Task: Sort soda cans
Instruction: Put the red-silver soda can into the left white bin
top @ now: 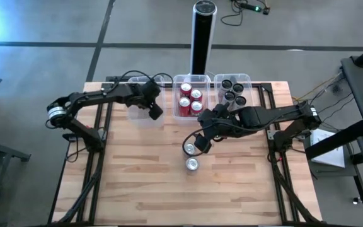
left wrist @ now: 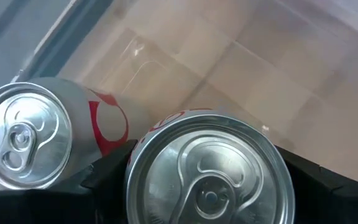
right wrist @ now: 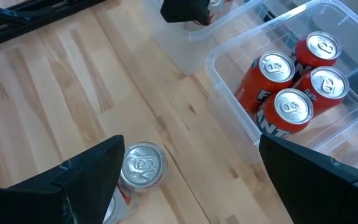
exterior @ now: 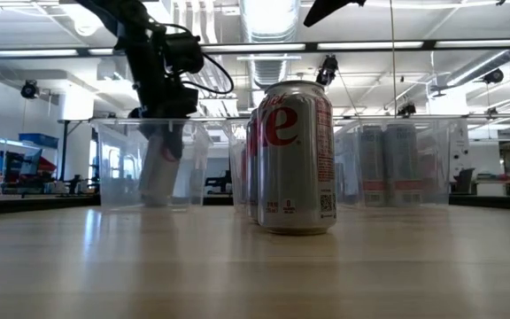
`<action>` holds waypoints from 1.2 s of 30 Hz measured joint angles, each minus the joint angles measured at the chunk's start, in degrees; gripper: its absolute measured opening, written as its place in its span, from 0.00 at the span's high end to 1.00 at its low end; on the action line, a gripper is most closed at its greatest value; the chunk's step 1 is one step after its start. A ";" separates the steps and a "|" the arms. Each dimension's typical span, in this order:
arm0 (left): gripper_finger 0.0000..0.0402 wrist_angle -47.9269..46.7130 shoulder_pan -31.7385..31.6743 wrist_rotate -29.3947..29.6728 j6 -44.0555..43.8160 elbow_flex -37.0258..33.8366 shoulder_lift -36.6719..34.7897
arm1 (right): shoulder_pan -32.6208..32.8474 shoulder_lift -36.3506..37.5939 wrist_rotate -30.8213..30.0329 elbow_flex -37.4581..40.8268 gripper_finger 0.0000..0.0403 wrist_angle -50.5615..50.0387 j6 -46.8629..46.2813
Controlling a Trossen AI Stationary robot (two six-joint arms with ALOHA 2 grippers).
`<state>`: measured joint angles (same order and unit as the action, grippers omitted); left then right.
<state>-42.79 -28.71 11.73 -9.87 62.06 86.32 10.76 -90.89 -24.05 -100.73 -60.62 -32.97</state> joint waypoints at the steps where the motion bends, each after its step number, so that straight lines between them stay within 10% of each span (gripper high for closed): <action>1: 0.30 -1.02 0.00 -0.24 1.59 0.29 0.00 | 0.00 0.00 0.00 0.00 0.09 0.00 -0.01; 9: 0.30 -5.43 -0.34 -3.65 12.52 1.65 -0.05 | -0.04 0.00 0.00 0.00 0.09 -0.09 -0.27; 36: 0.29 1.57 -1.33 -6.70 1.88 2.63 1.21 | -0.04 0.00 0.03 0.00 0.09 -0.13 -1.99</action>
<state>-41.22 -30.04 5.04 -7.99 64.69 87.54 10.72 -90.89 -24.02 -100.73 -60.75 -34.96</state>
